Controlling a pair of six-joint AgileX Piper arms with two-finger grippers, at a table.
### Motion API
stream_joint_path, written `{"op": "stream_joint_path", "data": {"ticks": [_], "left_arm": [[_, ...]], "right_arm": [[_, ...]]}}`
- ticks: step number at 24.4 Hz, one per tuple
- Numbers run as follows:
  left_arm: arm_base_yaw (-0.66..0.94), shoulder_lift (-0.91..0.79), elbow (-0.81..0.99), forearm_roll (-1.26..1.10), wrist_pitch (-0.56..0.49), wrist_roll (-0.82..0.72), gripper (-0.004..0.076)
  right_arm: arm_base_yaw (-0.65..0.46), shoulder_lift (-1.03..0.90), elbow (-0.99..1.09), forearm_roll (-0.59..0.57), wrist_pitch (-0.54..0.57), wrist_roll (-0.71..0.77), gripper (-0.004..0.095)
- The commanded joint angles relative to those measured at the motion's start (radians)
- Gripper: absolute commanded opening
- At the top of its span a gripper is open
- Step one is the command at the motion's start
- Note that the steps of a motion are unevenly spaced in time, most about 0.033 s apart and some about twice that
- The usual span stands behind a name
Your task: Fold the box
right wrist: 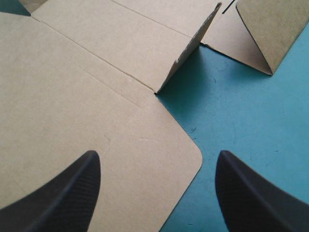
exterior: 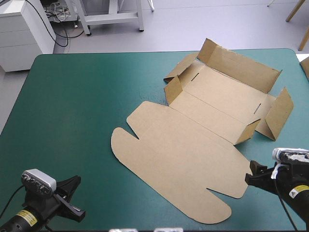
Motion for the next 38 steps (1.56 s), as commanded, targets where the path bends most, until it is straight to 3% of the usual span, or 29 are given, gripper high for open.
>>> {"op": "stream_joint_path", "data": {"ticks": [1,4,9,14,17,26,38], "left_arm": [[-0.007,0.012,-0.023,-0.021,-0.068,-0.011,-0.0008],[-0.007,0.012,-0.023,-0.021,-0.068,-0.011,-0.0008],[-0.007,0.012,-0.023,-0.021,-0.068,-0.011,-0.0008],[-0.007,0.012,-0.023,-0.021,-0.068,-0.011,-0.0008],[-0.007,0.012,-0.023,-0.021,-0.068,-0.011,-0.0008],[-0.007,0.012,-0.023,-0.021,-0.068,-0.011,-0.0008],[-0.007,0.012,-0.023,-0.021,-0.068,-0.011,-0.0008]], "right_arm": [[0.000,0.088,-0.120,-0.015,-0.009,0.044,0.0623],[0.000,0.239,-0.253,-0.073,0.080,0.156,0.0624],[0.000,0.415,-0.343,-0.063,0.091,0.241,0.0615],[0.000,0.623,-0.358,0.076,-0.006,0.252,0.0605],[0.000,0.704,-0.358,0.103,-0.043,0.261,0.0605],[-0.002,0.819,-0.373,0.130,-0.128,0.268,0.0605],[-0.146,0.855,-0.419,0.131,-0.069,0.237,0.0603]]}}
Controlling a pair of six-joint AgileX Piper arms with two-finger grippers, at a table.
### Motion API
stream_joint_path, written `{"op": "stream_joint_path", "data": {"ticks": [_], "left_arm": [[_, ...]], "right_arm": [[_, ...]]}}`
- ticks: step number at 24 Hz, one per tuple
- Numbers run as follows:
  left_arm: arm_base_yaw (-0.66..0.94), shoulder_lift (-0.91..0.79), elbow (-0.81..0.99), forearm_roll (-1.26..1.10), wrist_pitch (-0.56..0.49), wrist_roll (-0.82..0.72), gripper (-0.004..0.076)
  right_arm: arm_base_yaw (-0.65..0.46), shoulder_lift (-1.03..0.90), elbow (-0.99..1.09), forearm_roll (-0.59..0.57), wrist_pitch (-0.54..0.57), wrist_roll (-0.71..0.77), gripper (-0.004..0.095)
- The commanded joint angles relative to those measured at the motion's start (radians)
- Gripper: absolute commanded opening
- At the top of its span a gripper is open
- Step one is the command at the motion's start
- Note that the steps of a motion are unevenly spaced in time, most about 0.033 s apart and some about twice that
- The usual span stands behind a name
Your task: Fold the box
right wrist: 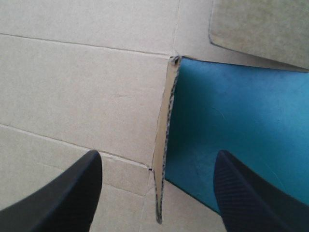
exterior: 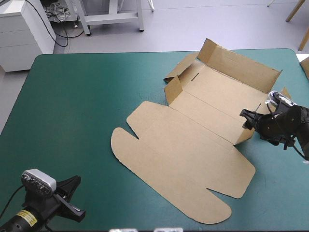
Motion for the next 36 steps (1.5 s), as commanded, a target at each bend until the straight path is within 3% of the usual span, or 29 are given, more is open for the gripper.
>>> {"op": "stream_joint_path", "data": {"ticks": [1,7,12,17,23,25,29,36], "left_arm": [[-0.007,0.012,-0.023,-0.021,-0.068,-0.011,-0.0008],[-0.007,0.012,-0.023,-0.021,-0.068,-0.011,-0.0008],[-0.007,0.012,-0.023,-0.021,-0.068,-0.011,-0.0008],[-0.007,0.014,-0.023,-0.021,-0.068,-0.011,-0.0008],[-0.007,0.014,-0.023,-0.019,-0.068,-0.011,-0.0008],[-0.007,0.014,-0.023,-0.019,-0.068,-0.011,-0.0008],[-0.007,0.014,-0.023,-0.019,-0.068,-0.011,-0.0008],[-0.007,0.014,-0.023,-0.019,-0.068,-0.011,-0.0008]], "right_arm": [[-0.023,-0.008,-0.036,0.006,-0.029,-0.018,0.0603],[-0.023,0.124,-0.045,0.053,-0.034,-0.081,0.0596],[-0.021,0.176,-0.122,0.074,-0.018,-0.107,0.0478],[-0.021,0.207,-0.179,0.051,0.112,-0.107,0.0417],[-0.021,0.238,-0.179,0.047,0.131,-0.112,0.0395],[-0.021,0.239,-0.179,0.040,0.133,-0.131,0.0308],[-0.021,0.239,-0.179,0.025,0.118,-0.145,-0.0014],[-0.021,0.240,-0.185,0.019,0.109,-0.202,-0.0020]]}}
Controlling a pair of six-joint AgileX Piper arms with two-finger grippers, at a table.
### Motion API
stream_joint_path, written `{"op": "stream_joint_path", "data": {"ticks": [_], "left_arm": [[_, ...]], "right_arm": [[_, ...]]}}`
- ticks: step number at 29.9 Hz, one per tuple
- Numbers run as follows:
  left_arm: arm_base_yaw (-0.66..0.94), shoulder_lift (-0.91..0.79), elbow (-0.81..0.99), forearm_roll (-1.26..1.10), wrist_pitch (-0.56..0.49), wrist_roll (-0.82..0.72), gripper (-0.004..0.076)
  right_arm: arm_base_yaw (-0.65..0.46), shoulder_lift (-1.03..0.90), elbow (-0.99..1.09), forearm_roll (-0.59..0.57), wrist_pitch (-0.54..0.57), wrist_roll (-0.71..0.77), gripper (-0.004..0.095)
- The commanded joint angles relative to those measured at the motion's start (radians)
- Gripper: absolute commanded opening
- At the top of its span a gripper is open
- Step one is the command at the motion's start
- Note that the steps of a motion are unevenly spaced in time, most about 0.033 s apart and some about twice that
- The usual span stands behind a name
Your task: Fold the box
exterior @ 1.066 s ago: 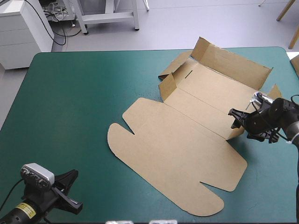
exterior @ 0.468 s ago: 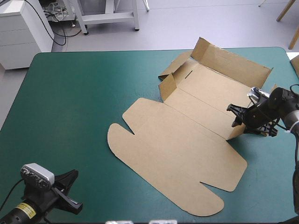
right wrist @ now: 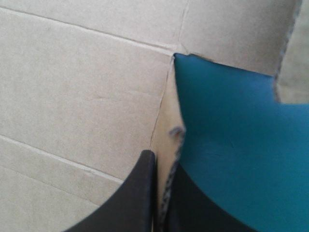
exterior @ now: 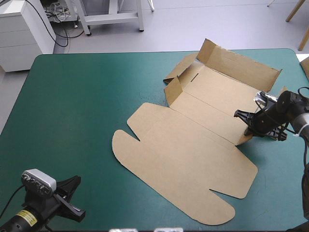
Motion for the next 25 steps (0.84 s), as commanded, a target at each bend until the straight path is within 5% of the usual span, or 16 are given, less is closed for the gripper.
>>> {"op": "stream_joint_path", "data": {"ticks": [1,7,13,18,25], "left_arm": [[-0.007,0.014,-0.023,-0.019,-0.068,-0.010,-0.0008],[-0.007,0.014,-0.023,-0.019,-0.068,-0.010,-0.0008],[-0.007,0.014,-0.023,-0.019,-0.068,-0.010,-0.0008],[-0.007,0.014,-0.023,-0.019,-0.068,-0.010,-0.0008],[-0.007,0.014,-0.023,-0.019,-0.068,-0.010,-0.0008]], "right_arm": [[-0.005,-0.036,-0.039,-0.015,-0.016,-0.050,-0.0020],[-0.005,-0.013,-0.127,-0.019,0.010,-0.165,-0.0019],[0.017,0.099,-0.303,-0.068,0.152,-0.260,-0.0019],[0.103,0.220,-0.485,-0.202,0.235,-0.290,-0.0020],[0.233,0.358,-0.710,-0.213,0.235,-0.398,-0.0020]]}}
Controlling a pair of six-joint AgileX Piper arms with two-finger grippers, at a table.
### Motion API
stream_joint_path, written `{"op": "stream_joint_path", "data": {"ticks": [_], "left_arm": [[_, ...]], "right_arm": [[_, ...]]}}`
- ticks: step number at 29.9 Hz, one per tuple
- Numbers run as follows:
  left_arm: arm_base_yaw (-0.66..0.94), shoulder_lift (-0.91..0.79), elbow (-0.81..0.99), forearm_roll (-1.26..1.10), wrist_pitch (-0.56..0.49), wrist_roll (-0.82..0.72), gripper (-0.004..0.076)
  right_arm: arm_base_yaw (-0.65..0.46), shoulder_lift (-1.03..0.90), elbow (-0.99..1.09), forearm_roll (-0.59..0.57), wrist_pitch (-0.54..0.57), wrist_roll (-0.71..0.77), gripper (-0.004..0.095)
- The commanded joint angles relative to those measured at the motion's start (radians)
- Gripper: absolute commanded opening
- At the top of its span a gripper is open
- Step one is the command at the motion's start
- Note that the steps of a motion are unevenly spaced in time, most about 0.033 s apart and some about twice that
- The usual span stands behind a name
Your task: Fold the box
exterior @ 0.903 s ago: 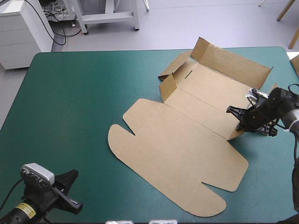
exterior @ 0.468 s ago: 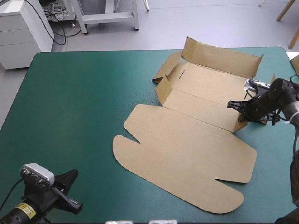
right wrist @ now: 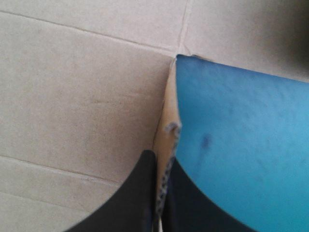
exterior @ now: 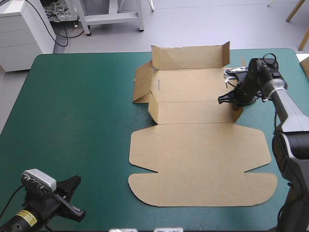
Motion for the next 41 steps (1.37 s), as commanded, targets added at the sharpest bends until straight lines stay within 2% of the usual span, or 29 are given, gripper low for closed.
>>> {"op": "stream_joint_path", "data": {"ticks": [1,8,12,18,23,29,32,35,41], "left_arm": [[-0.007,0.014,-0.023,-0.019,-0.068,-0.010,-0.0008],[-0.007,0.014,-0.023,-0.019,-0.068,-0.010,-0.0008],[-0.007,0.014,-0.023,-0.019,-0.068,-0.010,-0.0008],[-0.007,0.014,-0.023,-0.021,-0.068,-0.010,-0.0008],[-0.007,0.014,-0.023,-0.021,-0.068,-0.010,-0.0008],[-0.007,0.014,-0.023,-0.021,-0.068,-0.010,-0.0008],[-0.007,0.014,-0.023,-0.021,-0.068,-0.010,-0.0008],[-0.007,0.014,-0.023,-0.021,-0.068,-0.010,-0.0008],[-0.007,0.014,-0.023,-0.021,-0.068,-0.010,-0.0008]], "right_arm": [[0.060,0.000,-0.114,-0.002,-0.002,-0.070,-0.0020],[0.214,0.044,-0.204,-0.011,-0.002,-0.213,-0.0020],[0.314,0.044,-0.211,-0.110,-0.002,-0.261,-0.0020],[0.441,0.044,-0.211,-0.147,-0.002,-0.487,-0.0020],[0.522,0.044,-0.211,-0.151,-0.002,-0.612,-0.0020],[0.574,0.044,-0.211,-0.154,-0.002,-0.755,-0.0020],[0.574,0.044,-0.211,-0.161,-0.005,-0.774,-0.0022],[0.567,0.044,-0.211,-0.228,-0.031,-0.773,-0.0022],[0.556,0.056,-0.211,-0.221,-0.080,-0.791,-0.0022]]}}
